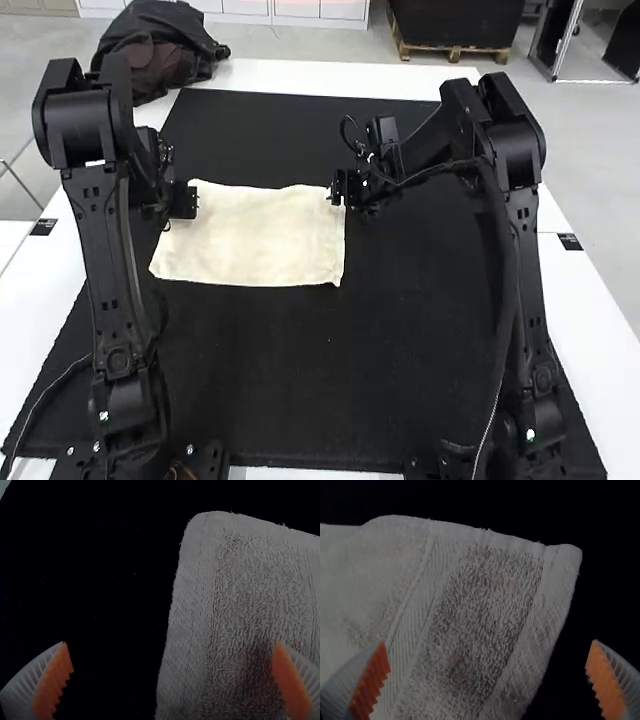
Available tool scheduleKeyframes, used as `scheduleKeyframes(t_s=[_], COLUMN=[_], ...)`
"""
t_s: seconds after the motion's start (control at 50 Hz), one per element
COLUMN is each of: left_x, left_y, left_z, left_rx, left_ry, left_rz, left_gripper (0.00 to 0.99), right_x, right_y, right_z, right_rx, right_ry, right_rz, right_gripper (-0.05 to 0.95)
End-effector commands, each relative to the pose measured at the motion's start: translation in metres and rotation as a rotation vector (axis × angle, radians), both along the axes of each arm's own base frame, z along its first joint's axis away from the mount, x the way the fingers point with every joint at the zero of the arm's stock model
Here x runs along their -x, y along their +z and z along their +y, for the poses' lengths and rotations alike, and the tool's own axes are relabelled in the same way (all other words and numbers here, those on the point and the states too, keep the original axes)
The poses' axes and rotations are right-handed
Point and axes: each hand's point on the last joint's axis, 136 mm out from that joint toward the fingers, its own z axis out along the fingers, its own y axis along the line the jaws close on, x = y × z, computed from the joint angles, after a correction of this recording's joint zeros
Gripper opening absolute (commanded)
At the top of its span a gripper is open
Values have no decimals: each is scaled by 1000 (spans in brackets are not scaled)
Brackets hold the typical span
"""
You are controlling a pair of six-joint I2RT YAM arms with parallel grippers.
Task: Fold the towel.
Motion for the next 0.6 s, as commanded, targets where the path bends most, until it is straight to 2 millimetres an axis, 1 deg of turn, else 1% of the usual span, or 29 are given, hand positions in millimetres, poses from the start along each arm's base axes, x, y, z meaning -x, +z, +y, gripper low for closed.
scheduleKeyframes(t_s=[0.0,0.16,0.22,0.28,0.44,0.54,0.56,0.58], left_x=[-7,-7,-7,-7,-6,-7,-7,-8], left_y=[4,4,2,0,-7,-6,-7,-7], left_z=[4,5,4,2,1,1,1,0], left_rx=[-4,-4,-3,-3,-1,-4,-5,-5], left_ry=[3,2,0,-4,-6,-7,-8,-9], left_rz=[-12,-10,-8,-3,7,0,0,-1], left_gripper=[930,930,930,902,902,900,877,838], right_x=[5,5,6,7,7,9,9,9], right_y=[0,-6,-6,-8,-11,-12,-14,-14], right_z=[23,23,22,22,18,18,17,17], right_rx=[-16,-10,-9,-4,42,53,55,56], right_ry=[45,44,43,44,50,57,57,57], right_rz=[-1,9,10,16,1,13,18,20], right_gripper=[907,907,907,907,907,905,898,862])
